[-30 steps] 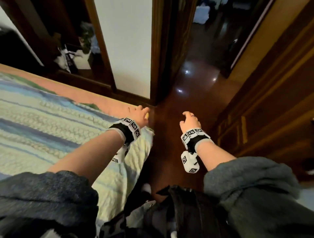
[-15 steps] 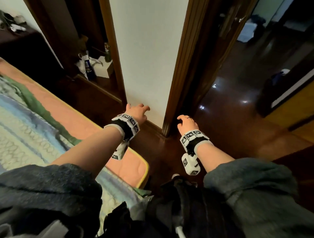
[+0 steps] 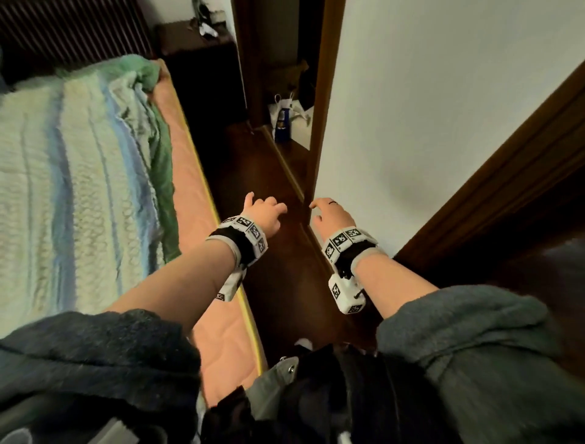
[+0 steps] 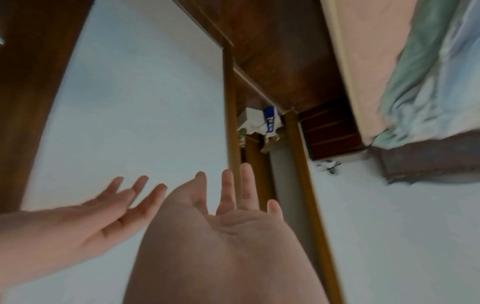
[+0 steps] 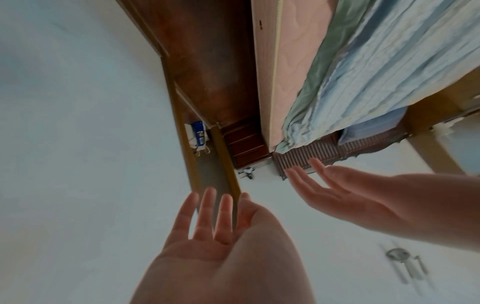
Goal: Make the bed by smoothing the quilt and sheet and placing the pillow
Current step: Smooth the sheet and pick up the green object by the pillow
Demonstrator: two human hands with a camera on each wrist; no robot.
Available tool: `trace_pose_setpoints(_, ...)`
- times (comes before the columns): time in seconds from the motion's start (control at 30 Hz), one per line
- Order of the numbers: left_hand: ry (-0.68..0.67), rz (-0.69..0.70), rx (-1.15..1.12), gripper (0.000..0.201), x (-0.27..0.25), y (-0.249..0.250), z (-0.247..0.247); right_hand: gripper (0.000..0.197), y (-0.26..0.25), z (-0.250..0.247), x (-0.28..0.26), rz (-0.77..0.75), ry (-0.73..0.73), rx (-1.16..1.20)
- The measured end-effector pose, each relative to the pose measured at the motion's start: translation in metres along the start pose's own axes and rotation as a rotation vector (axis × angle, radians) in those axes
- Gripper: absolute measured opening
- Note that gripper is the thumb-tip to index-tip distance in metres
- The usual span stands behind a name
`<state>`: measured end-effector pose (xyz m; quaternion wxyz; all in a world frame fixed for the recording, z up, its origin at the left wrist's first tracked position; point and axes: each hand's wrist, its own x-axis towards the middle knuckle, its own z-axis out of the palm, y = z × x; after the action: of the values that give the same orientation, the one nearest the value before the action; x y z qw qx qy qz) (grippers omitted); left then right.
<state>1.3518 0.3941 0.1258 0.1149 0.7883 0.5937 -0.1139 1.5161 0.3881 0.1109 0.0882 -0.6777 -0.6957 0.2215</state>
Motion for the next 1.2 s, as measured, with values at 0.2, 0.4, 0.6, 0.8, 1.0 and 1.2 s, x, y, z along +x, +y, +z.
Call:
trace_pose_setpoints(0.2,-0.070,-0.158,0.010,0.044,0.086,-0.073,-0.011,0.035,-0.015,-0.005,0.119,-0.122,-0.087,-0.033)
trace_pose_setpoints(0.4,-0.070,-0.252,-0.091,0.044,0.206,-0.155,-0.057,0.035,-0.055,-0.027,0.300,-0.157,-0.072,-0.092)
trace_pose_setpoints(0.6,-0.049,-0.344,-0.131,0.047,0.320,-0.233,-0.115,0.031,-0.116,-0.019,0.439,-0.341,-0.172,-0.167)
trace_pose_setpoints(0.8,-0.067,-0.374,-0.135,0.050,0.422,-0.310,-0.139,0.030,-0.174,-0.010,0.585,-0.434,-0.235,-0.215)
trace_pose_setpoints(1.0,0.054,-0.494,-0.247,0.046,0.493,-0.415,-0.170,0.032,-0.261,0.003,0.718,-0.515,-0.294,-0.256)
trace_pose_setpoints(1.2,0.053,-0.629,-0.257,0.047,0.575,-0.566,-0.189,0.030,-0.384,0.041,0.838,-0.712,-0.271,-0.216)
